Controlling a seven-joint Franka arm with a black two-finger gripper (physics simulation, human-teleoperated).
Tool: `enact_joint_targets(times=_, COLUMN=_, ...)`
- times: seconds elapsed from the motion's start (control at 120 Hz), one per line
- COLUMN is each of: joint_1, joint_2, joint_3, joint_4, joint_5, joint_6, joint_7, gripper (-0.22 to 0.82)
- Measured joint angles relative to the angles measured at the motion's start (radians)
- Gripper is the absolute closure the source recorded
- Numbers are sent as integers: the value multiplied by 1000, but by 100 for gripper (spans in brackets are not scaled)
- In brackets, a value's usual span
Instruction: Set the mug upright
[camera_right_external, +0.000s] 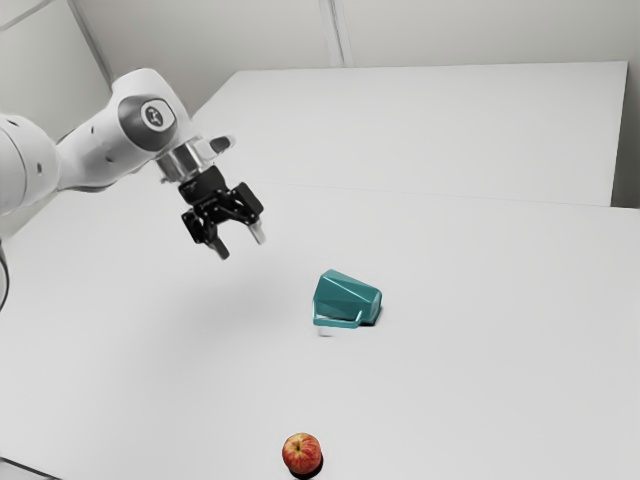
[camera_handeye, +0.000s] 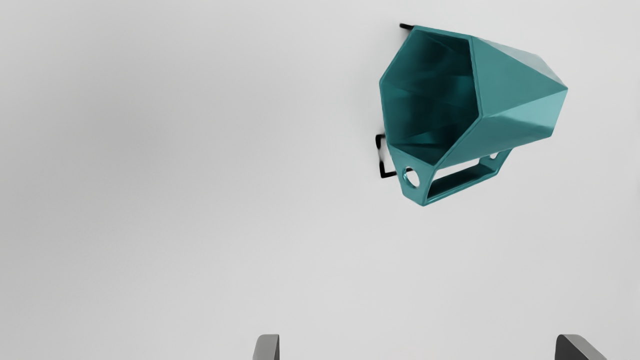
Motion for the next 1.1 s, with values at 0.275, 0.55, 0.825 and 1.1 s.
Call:
enact_joint_targets(times=0.275, joint_1=-27, joint_2=-12, joint_3=0, joint_4=-135, joint_5=-147, joint_6=124, joint_7=133, gripper=0)
enact_joint_targets(times=0.55, joint_1=-49, joint_2=92, joint_3=-4, joint_4=-132, joint_5=-280, joint_6=252, joint_7=295, gripper=0)
enact_joint_targets(times=0.825, joint_1=-52, joint_2=116, joint_3=-14, joint_4=-139, joint_5=-458, joint_6=298, joint_7=432, gripper=0)
enact_joint_targets(times=1.1, joint_1=-52, joint_2=136, joint_3=-16, joint_4=-164, joint_5=-563, joint_6=261, joint_7=544, gripper=0)
